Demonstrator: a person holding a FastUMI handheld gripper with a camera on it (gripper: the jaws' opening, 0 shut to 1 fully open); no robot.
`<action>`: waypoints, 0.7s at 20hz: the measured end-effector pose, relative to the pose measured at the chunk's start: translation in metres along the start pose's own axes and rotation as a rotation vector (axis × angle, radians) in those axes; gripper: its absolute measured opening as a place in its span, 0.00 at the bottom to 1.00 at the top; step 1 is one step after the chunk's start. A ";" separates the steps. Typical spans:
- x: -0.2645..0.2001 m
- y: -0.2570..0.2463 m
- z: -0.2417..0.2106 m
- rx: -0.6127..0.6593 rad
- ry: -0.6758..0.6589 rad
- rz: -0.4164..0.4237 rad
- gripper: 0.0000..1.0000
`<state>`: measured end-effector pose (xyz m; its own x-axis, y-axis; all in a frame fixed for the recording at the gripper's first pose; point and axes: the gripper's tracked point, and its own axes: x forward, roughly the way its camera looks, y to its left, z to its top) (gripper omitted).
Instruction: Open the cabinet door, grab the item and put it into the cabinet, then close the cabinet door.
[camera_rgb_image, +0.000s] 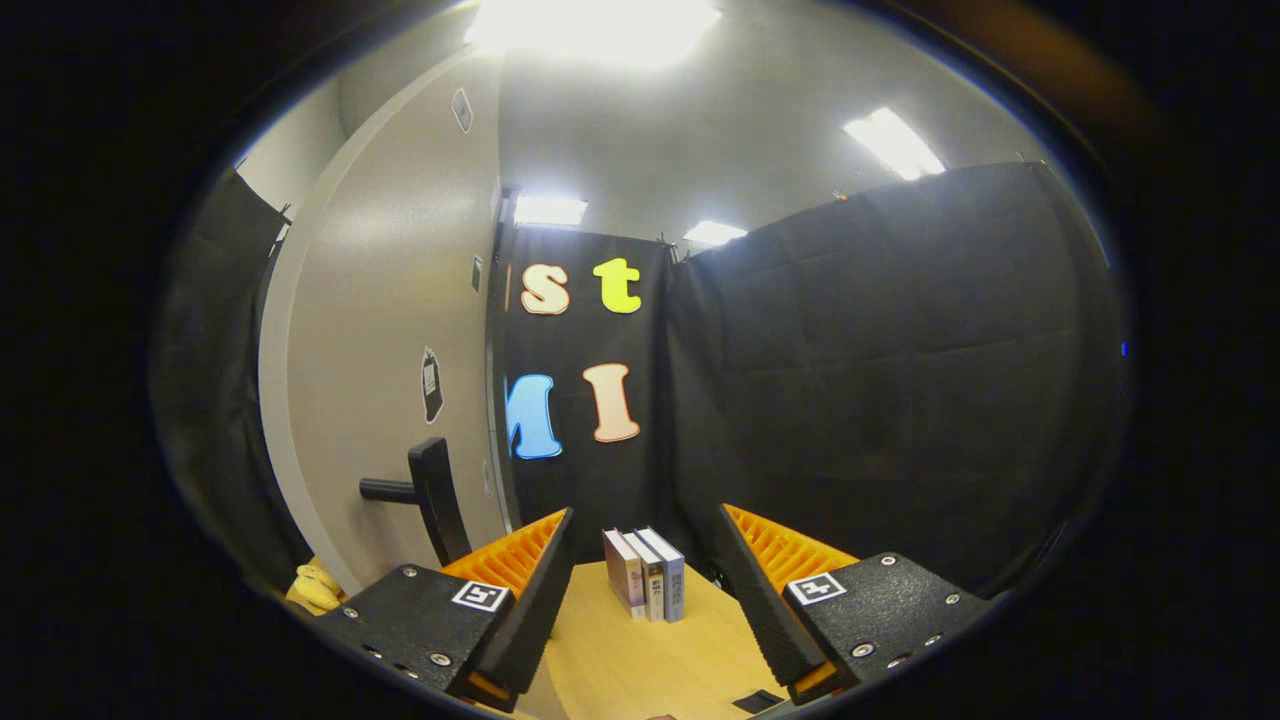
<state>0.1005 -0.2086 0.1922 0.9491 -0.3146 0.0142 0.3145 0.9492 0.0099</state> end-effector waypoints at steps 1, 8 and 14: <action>-0.002 0.009 0.000 0.003 0.001 0.021 0.86; -0.013 0.076 -0.003 0.027 0.006 0.146 0.86; -0.013 0.126 -0.006 0.044 0.027 0.236 0.86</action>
<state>0.1280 -0.0854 0.1867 0.9965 -0.0832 -0.0053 0.0834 0.9951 0.0533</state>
